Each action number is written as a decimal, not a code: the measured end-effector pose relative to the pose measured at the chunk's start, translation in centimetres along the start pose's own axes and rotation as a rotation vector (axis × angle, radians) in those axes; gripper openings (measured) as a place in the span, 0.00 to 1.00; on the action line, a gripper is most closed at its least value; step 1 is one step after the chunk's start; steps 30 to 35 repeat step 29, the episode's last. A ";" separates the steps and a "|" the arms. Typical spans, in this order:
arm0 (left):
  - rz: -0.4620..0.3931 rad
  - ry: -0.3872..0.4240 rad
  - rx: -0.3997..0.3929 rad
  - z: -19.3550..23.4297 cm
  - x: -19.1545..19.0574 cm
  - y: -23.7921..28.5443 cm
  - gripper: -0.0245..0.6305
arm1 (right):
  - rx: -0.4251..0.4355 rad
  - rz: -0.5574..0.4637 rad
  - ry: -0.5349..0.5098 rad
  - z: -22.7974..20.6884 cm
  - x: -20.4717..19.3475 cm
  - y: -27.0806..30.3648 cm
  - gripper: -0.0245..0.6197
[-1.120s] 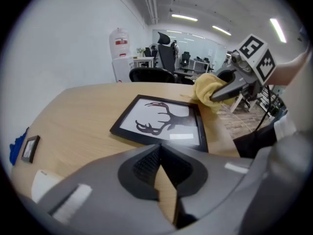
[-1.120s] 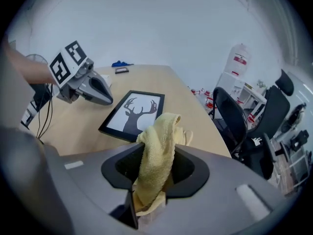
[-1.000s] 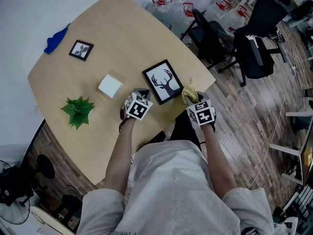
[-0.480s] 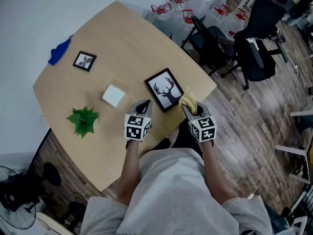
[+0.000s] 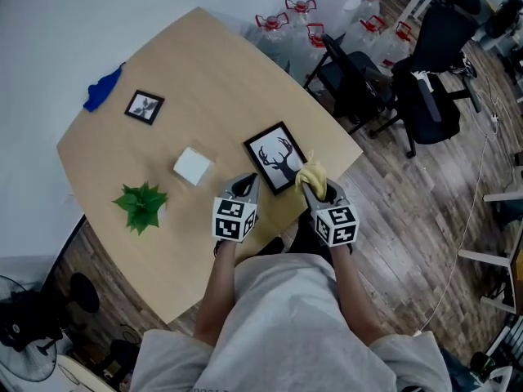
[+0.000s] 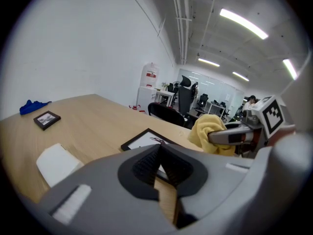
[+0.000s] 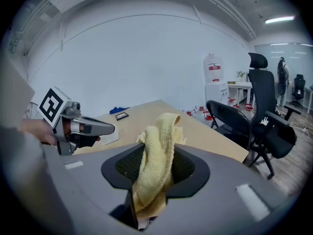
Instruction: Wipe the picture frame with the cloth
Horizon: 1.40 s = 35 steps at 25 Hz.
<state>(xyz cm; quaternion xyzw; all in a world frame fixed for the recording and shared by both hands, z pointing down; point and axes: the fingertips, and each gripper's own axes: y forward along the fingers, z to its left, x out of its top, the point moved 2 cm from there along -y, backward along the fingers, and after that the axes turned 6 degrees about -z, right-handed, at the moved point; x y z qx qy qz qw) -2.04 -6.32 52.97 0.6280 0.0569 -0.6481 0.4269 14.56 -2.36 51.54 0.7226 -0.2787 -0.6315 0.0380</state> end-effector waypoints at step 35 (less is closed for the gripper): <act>0.005 0.021 -0.004 -0.6 0.1 0.0 0.12 | 0.048 0.000 -0.011 1.3 -0.2 0.3 0.23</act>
